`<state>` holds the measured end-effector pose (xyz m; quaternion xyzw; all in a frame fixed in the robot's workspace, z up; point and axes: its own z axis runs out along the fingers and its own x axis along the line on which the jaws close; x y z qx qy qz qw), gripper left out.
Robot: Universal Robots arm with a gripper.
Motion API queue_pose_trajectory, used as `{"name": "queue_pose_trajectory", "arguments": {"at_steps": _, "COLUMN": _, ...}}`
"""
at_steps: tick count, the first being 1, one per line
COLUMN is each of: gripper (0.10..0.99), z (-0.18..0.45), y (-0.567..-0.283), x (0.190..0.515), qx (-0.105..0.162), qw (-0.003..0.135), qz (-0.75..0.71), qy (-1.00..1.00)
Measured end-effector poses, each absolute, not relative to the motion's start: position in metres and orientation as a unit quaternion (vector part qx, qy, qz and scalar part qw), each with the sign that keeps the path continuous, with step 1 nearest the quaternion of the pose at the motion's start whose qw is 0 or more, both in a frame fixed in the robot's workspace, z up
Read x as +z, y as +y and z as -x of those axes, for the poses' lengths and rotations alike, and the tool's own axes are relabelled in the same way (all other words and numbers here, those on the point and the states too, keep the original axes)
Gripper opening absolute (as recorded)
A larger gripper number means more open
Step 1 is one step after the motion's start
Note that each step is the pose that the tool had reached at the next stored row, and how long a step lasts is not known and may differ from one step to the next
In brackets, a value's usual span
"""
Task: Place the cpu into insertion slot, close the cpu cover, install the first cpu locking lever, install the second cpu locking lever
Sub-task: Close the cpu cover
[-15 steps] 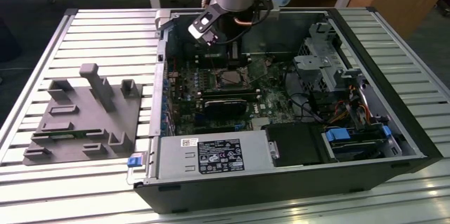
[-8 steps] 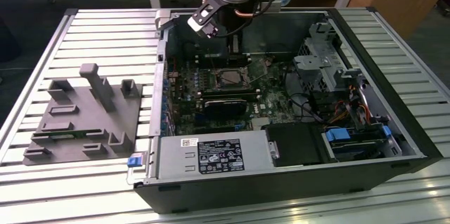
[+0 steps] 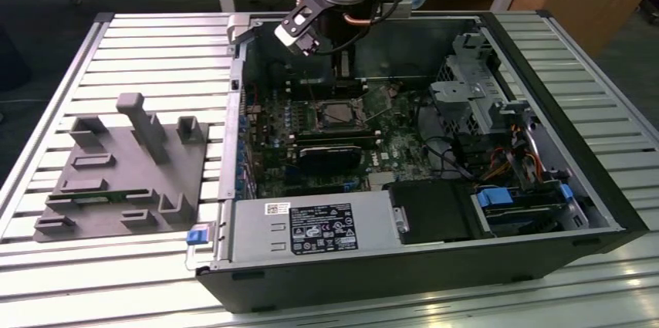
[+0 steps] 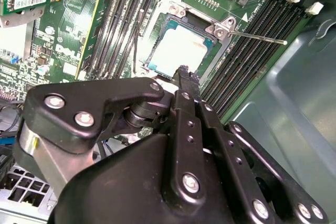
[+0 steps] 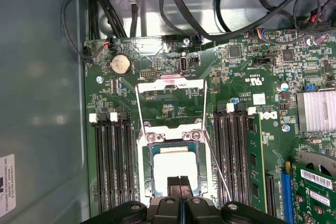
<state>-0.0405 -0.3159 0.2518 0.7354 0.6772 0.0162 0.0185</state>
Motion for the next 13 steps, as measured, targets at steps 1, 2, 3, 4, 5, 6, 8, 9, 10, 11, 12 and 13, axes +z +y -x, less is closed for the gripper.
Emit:
{"name": "queue_pose_trajectory", "arguments": {"at_steps": 1, "gripper": 0.106, "z": 0.0405, "y": -0.3159, "x": 0.2518, "qx": 0.016, "qw": 0.019, "qz": -0.735, "qy": 0.677}}
{"name": "queue_pose_trajectory", "arguments": {"at_steps": 2, "gripper": 0.106, "z": 0.0405, "y": -0.3159, "x": 0.2518, "qx": 0.016, "qw": 0.019, "qz": -0.735, "qy": 0.677}}
{"name": "queue_pose_trajectory", "arguments": {"at_steps": 3, "gripper": 0.106, "z": 0.0405, "y": -0.3159, "x": 0.2518, "qx": 0.016, "qw": 0.019, "qz": -0.735, "qy": 0.677}}
{"name": "queue_pose_trajectory", "arguments": {"at_steps": 4, "gripper": 0.106, "z": 0.0405, "y": -0.3159, "x": 0.2518, "qx": 0.016, "qw": 0.019, "qz": -0.735, "qy": 0.677}}
{"name": "queue_pose_trajectory", "arguments": {"at_steps": 5, "gripper": 0.106, "z": 0.0405, "y": -0.3159, "x": 0.2518, "qx": 0.016, "qw": 0.019, "qz": -0.735, "qy": 0.677}}
{"name": "queue_pose_trajectory", "arguments": {"at_steps": 6, "gripper": 0.106, "z": 0.0405, "y": -0.3159, "x": 0.2518, "qx": 0.016, "qw": 0.019, "qz": -0.735, "qy": 0.677}}
{"name": "queue_pose_trajectory", "arguments": {"at_steps": 8, "gripper": 0.106, "z": 0.0405, "y": -0.3159, "x": 0.2536, "qx": 0.016, "qw": 0.019, "qz": -0.735, "qy": 0.677}}
{"name": "queue_pose_trajectory", "arguments": {"at_steps": 9, "gripper": 0.106, "z": 0.0405, "y": -0.3159, "x": 0.2536, "qx": 0.016, "qw": 0.019, "qz": -0.735, "qy": 0.677}}
{"name": "queue_pose_trajectory", "arguments": {"at_steps": 10, "gripper": 0.106, "z": 0.0405, "y": -0.3159, "x": 0.2536, "qx": 0.016, "qw": 0.019, "qz": -0.735, "qy": 0.677}}
{"name": "queue_pose_trajectory", "arguments": {"at_steps": 11, "gripper": 0.106, "z": 0.0405, "y": -0.3159, "x": 0.2536, "qx": 0.016, "qw": 0.019, "qz": -0.735, "qy": 0.677}}
{"name": "queue_pose_trajectory", "arguments": {"at_steps": 12, "gripper": 0.106, "z": 0.0403, "y": -0.3159, "x": 0.2537, "qx": 0.016, "qw": 0.019, "qz": -0.735, "qy": 0.677}}
{"name": "queue_pose_trajectory", "arguments": {"at_steps": 13, "gripper": 0.106, "z": 0.0397, "y": -0.3159, "x": 0.2537, "qx": 0.016, "qw": 0.019, "qz": -0.735, "qy": 0.677}}
